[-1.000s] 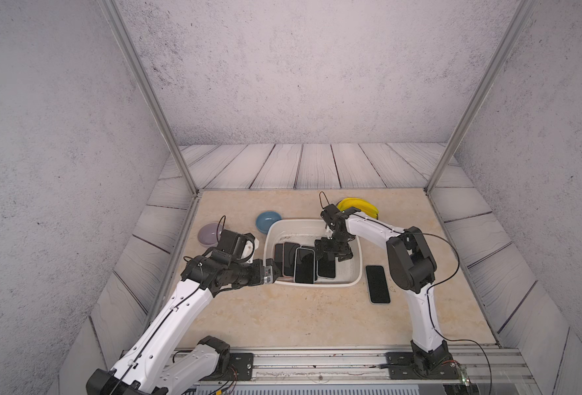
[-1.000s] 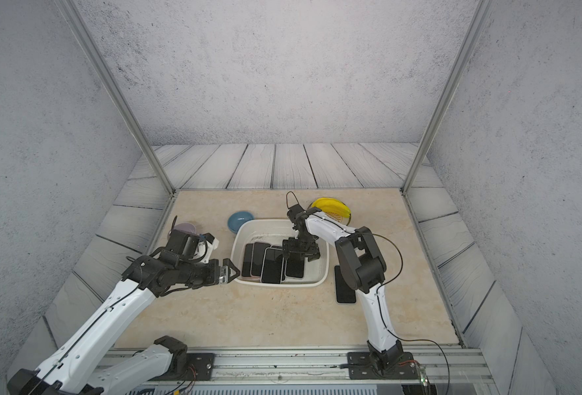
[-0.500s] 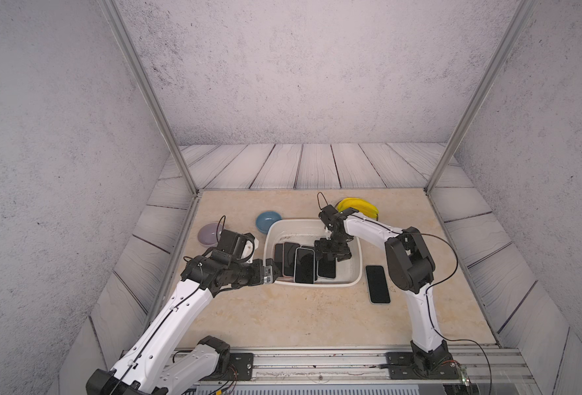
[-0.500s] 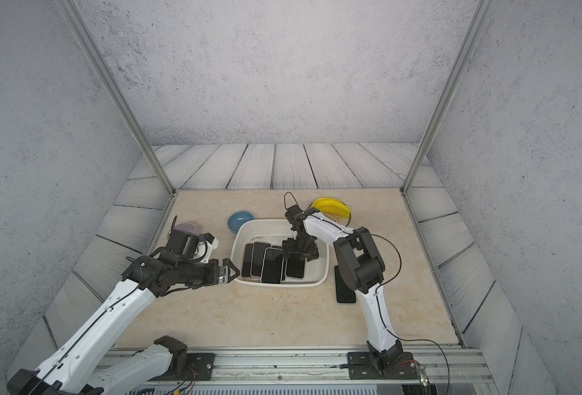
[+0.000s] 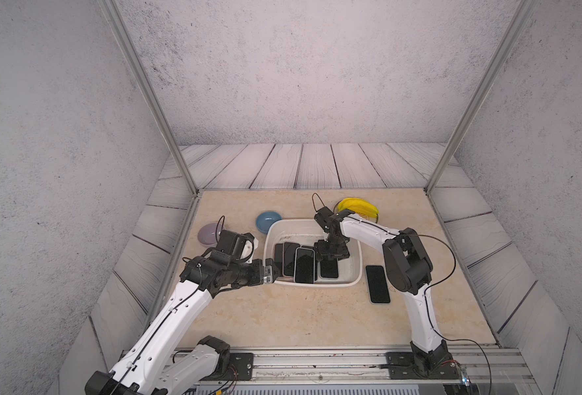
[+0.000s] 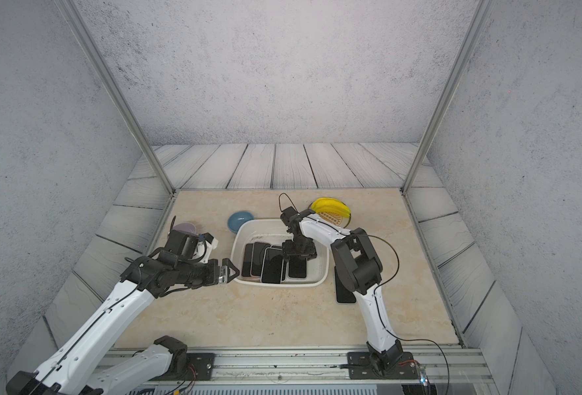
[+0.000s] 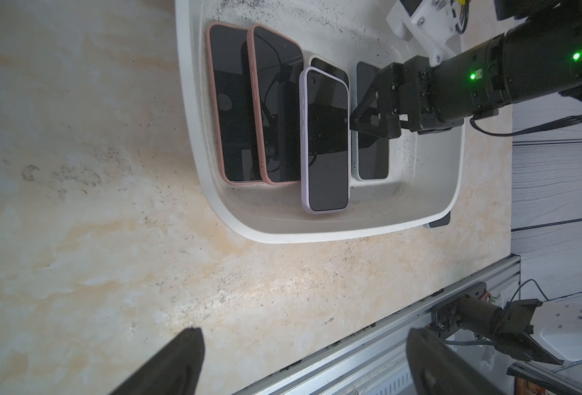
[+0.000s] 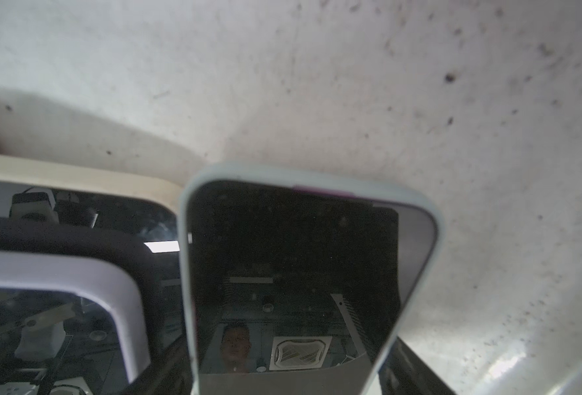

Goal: Take the phone out of the storage box
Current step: Pick up the phone from the storage box.

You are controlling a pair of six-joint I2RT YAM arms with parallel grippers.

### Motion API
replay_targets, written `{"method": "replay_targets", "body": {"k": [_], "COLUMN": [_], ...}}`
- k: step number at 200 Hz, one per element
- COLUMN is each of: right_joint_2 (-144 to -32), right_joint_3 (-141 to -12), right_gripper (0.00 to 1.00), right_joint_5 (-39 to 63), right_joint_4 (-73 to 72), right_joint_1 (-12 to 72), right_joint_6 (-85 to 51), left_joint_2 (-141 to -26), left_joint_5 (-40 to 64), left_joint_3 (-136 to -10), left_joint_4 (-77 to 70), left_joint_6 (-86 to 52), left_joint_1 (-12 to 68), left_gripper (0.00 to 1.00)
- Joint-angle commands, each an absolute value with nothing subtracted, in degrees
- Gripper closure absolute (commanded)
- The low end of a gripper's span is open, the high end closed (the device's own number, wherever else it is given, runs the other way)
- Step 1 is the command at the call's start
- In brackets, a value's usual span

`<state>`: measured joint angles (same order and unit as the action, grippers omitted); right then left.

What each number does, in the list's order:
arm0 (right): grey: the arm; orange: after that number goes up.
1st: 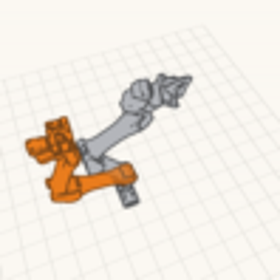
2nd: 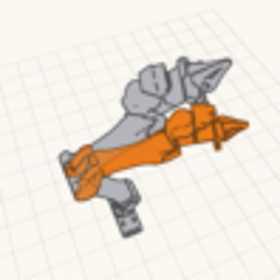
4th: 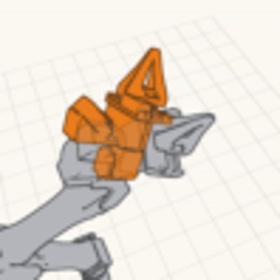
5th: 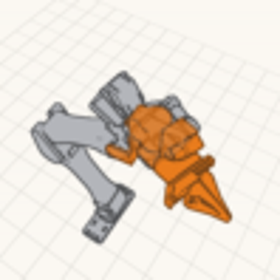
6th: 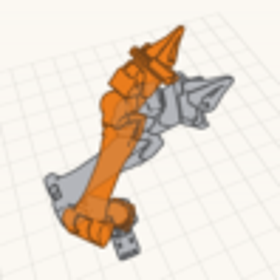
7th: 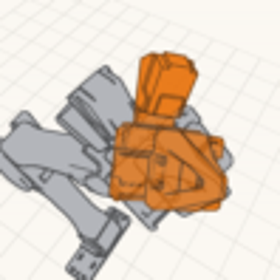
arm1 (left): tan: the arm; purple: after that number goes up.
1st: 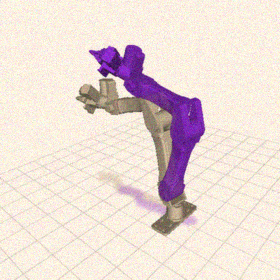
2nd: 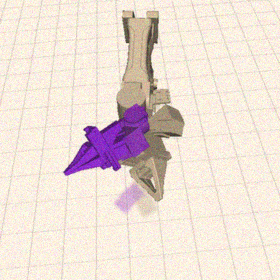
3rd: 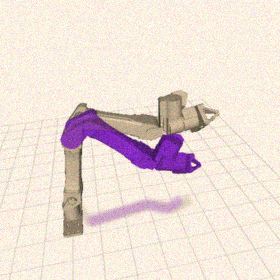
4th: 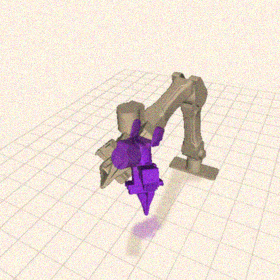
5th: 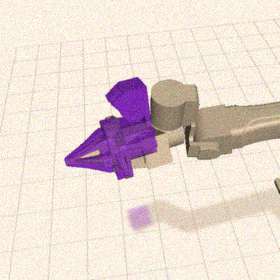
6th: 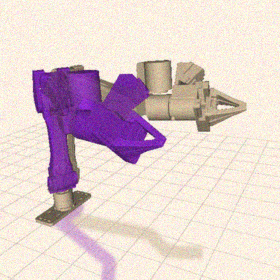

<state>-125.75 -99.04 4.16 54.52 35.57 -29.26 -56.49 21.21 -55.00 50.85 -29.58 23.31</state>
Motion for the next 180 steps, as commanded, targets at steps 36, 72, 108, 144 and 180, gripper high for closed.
{"method": "replay_targets", "body": {"k": [36,72,108,144,180], "right_joint_2": [-123.18,-117.20,-112.45,-106.46,-97.83], "right_joint_3": [-99.67,-102.84,-103.49,-102.34,-96.73], "right_gripper": [0.32,0.32,0.32,0.32,0.32], "right_joint_5": [-4.07,-4.57,-3.69,-4.18,-6.90], "right_joint_4": [60.98,63.29,64.97,66.39,68.31], "right_joint_1": [35.86,35.68,35.47,34.74,31.24], "right_joint_6": [-26.15,-25.58,-25.83,-26.76,-27.75], "left_joint_2": [-55.44,-55.01,-55.06,-55.59,-56.09], "left_joint_5": [21.75,22.31,23.33,24.55,25.64], "left_joint_3": [-55.17,-54.81,-54.52,-54.32,-54.02], "left_joint_4": [51.77,51.16,49.88,48.37,46.65], "left_joint_6": [-29.85,-30.32,-30.78,-31.20,-31.77], "left_joint_1": [23.20,23.16,23.19,23.33,23.89], "left_gripper": [0.01,0.01,0.01,0.01,0.01]}}
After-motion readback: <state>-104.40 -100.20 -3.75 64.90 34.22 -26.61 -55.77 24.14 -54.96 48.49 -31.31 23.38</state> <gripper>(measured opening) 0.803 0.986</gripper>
